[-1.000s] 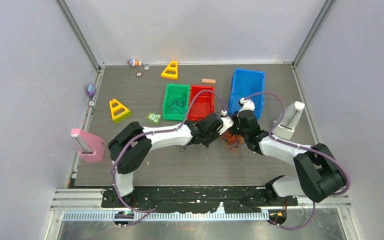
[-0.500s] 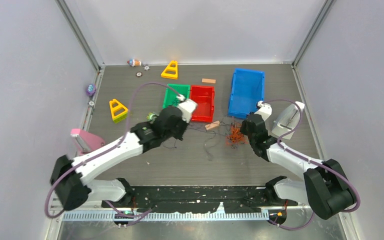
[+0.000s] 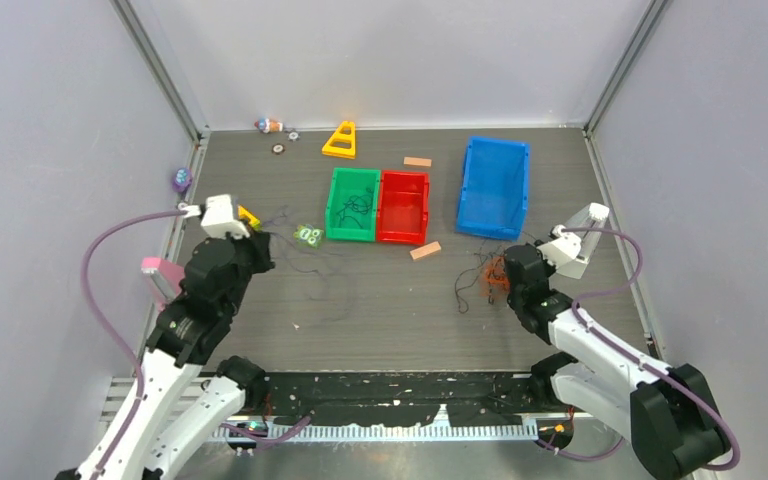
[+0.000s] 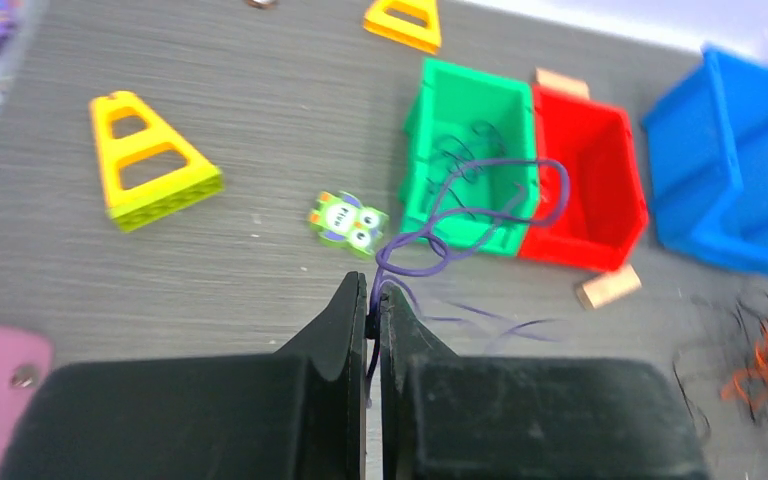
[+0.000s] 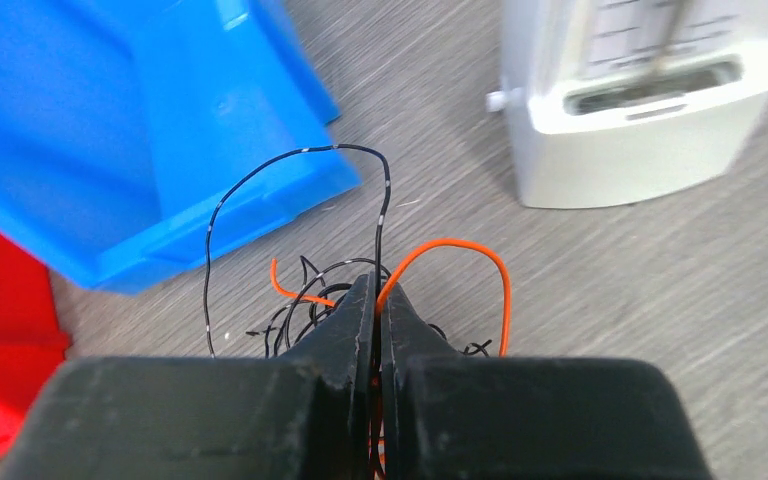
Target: Untangle the cables
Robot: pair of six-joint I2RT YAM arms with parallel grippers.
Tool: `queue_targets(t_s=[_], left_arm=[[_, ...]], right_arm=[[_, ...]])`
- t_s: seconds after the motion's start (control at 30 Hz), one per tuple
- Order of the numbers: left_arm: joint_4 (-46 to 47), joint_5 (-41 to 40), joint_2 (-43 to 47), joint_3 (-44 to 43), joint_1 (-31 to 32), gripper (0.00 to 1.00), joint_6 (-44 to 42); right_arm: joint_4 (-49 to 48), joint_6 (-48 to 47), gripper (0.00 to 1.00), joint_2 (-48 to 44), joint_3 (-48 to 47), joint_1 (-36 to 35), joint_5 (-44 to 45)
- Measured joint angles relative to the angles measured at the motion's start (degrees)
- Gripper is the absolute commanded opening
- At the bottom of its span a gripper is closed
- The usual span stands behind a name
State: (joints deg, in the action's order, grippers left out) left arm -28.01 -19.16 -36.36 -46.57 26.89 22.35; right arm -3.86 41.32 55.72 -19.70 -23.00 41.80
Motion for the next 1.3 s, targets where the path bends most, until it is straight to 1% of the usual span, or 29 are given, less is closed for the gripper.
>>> queue_targets(t_s=[0.13, 0.2, 0.37, 0.63, 0.93, 1.03, 1.3], left_arm=[[-1.38, -5.35, 4.46, 0.0, -3.17, 0.0, 1.49], [-1.44, -6.64, 5.73, 0.0, -4.0, 0.0, 1.46], [-1.42, -4.96, 5.31, -0.5, -4.33, 0.0, 0.81], [-1.4, -0.24, -1.64, -7.96, -4.33, 0.0, -0.39], [-0.57, 9.22, -10.14, -17.35, -4.33, 0.0, -0.33], [-0.02, 11.23, -13.11, -19.58, -4.33, 0.0, -0.33], [0.63, 13.27, -19.61, -25.14, -4.33, 0.0, -0.46]], right_arm=[[2.97, 4.0, 0.05, -3.48, 1.68, 0.0, 5.33], [4.09, 5.29, 0.05, -4.55, 2.27, 0.0, 6.88], [2.86, 4.48, 0.05, -6.54, 3.54, 0.15, 6.71], [-2.45, 0.24, 0.05, -7.5, 4.52, 0.15, 2.6], [-5.44, -2.19, 0.05, -7.5, 4.72, 0.15, -0.33], [-5.84, -2.49, 0.06, -7.5, 4.72, 0.15, -0.87], [-6.86, -3.52, 0.05, -7.48, 4.9, 0.15, -2.14]])
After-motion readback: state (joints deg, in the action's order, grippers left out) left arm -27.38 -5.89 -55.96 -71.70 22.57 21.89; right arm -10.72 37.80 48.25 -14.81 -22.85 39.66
